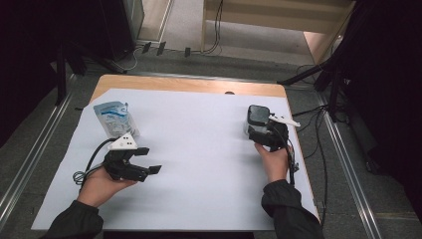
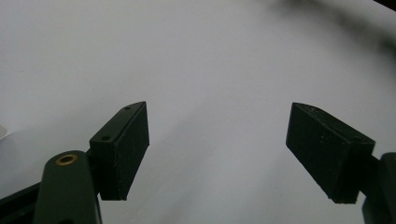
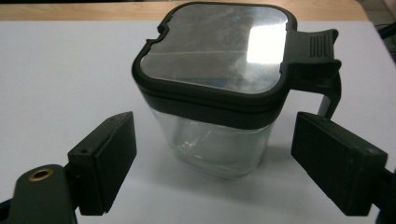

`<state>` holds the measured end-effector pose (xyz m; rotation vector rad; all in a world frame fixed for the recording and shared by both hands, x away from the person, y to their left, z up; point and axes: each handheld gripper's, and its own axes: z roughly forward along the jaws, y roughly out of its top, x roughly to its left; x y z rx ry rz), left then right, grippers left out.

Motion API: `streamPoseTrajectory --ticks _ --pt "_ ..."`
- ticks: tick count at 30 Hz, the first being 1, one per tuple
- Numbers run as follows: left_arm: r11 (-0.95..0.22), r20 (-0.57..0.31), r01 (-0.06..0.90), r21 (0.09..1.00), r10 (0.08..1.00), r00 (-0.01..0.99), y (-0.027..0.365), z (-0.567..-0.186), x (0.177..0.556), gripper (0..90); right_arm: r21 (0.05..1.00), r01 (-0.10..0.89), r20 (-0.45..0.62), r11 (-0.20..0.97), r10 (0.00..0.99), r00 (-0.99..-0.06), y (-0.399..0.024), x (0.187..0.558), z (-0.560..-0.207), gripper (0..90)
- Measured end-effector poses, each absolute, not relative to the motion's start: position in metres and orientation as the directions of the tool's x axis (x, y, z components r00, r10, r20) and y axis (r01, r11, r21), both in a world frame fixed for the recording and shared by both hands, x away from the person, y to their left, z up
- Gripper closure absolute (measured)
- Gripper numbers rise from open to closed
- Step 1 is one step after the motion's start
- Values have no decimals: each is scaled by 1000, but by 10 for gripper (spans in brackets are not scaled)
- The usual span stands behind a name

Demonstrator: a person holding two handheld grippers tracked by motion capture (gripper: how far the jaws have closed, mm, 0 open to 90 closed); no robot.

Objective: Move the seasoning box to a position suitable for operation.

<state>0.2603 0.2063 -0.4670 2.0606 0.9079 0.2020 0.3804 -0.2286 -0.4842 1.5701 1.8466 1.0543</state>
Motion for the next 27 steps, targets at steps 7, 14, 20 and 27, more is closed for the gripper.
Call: streamPoseTrajectory --ticks 7,14,20,27 --pt "-374 -177 540 754 676 715 209 -468 256 224 799 601 114 33 972 -205 -222 394 -490 148" --pt "-378 -184 544 749 670 719 207 -474 249 220 802 597 128 -3 977 -168 -218 407 -497 114" --pt "-367 -190 547 752 674 714 208 -474 245 219 811 585 126 -24 983 -134 -213 420 -505 75" --pt "-357 -191 555 752 688 700 213 -474 241 223 807 591 105 -1 984 -141 -212 433 -510 80"
